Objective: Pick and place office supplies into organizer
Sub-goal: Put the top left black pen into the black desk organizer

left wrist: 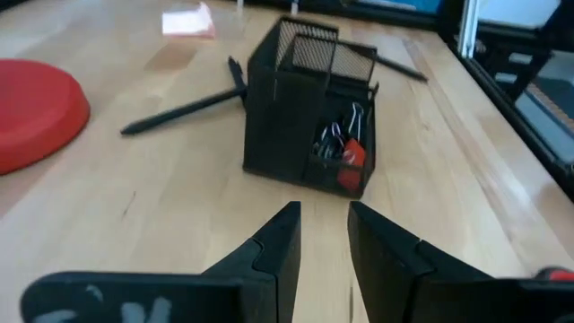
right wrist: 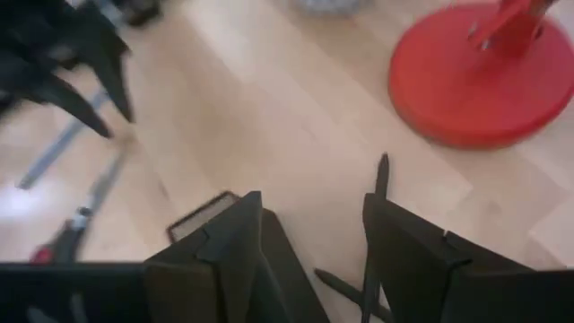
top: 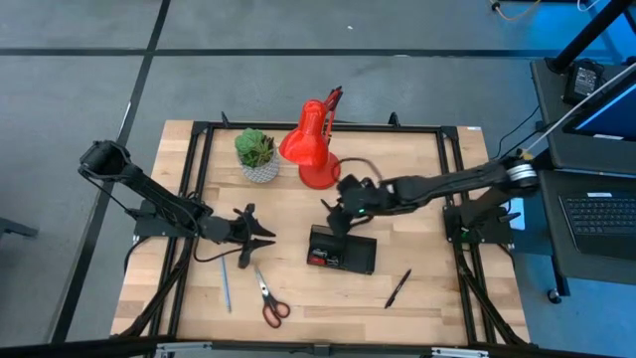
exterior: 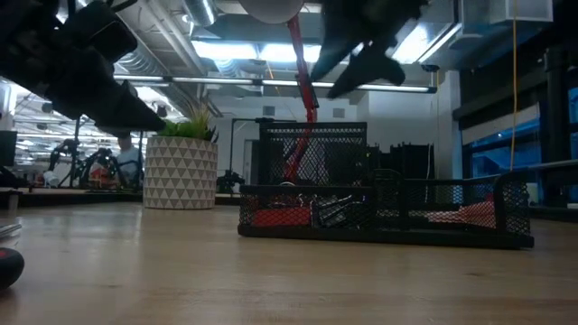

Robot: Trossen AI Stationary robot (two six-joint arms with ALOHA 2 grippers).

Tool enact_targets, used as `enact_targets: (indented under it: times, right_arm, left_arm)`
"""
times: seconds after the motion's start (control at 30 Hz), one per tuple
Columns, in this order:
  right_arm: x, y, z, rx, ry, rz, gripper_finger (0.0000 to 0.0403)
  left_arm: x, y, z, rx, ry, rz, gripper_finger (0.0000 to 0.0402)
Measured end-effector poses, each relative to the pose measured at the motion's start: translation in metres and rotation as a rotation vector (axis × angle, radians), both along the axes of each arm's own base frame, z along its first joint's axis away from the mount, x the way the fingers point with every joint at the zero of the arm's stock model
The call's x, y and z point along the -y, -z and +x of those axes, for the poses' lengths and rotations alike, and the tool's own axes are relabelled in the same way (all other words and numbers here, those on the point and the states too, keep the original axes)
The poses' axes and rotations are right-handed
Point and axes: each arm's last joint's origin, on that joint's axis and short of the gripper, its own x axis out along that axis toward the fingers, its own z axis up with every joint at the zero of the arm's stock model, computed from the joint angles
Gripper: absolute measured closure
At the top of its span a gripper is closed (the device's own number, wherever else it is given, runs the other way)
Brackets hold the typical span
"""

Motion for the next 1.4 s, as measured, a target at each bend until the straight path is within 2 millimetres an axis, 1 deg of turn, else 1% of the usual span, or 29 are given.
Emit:
enact_targets:
  times: [0.1, 0.2, 0.3, 0.53, 0.93, 1.03, 1.13, 1.4]
  right_arm:
    - [0.002, 0.016, 0.016, -0.058, 0.054, 0.028, 0.0205]
    - [0.009, 0.031, 0.024, -0.126, 0.14, 0.089, 0.0205]
    - [0.014, 0.045, 0.027, -0.176, 0.207, 0.151, 0.0205]
    - [0.015, 0.068, 0.036, -0.216, 0.266, 0.175, 0.0205]
    - [0.015, 0.094, 0.042, -0.287, 0.27, 0.159, 0.0205]
    - [0.015, 0.097, 0.044, -0.29, 0.27, 0.16, 0.0205]
    - [0.014, 0.107, 0.043, -0.343, 0.258, 0.168, 0.0205]
    - [0.013, 0.111, 0.039, -0.402, 0.248, 0.177, 0.0205]
  left_arm:
    - [0.0, 0.002, -0.001, -0.028, 0.017, 0.005, 0.0311]
    - [0.001, 0.003, -0.002, -0.041, 0.047, -0.006, 0.0311]
    - [0.002, 0.004, -0.002, -0.05, 0.073, -0.015, 0.0311]
    - [0.002, 0.007, -0.003, -0.083, 0.087, -0.007, 0.0311]
    - [0.001, 0.013, -0.007, -0.161, 0.108, 0.014, 0.0311]
    - [0.0, 0.014, -0.007, -0.17, 0.108, 0.018, 0.0311]
    - [0.0, 0.014, -0.007, -0.17, 0.108, 0.018, 0.0311]
    - [0.0, 0.014, -0.007, -0.171, 0.107, 0.018, 0.0311]
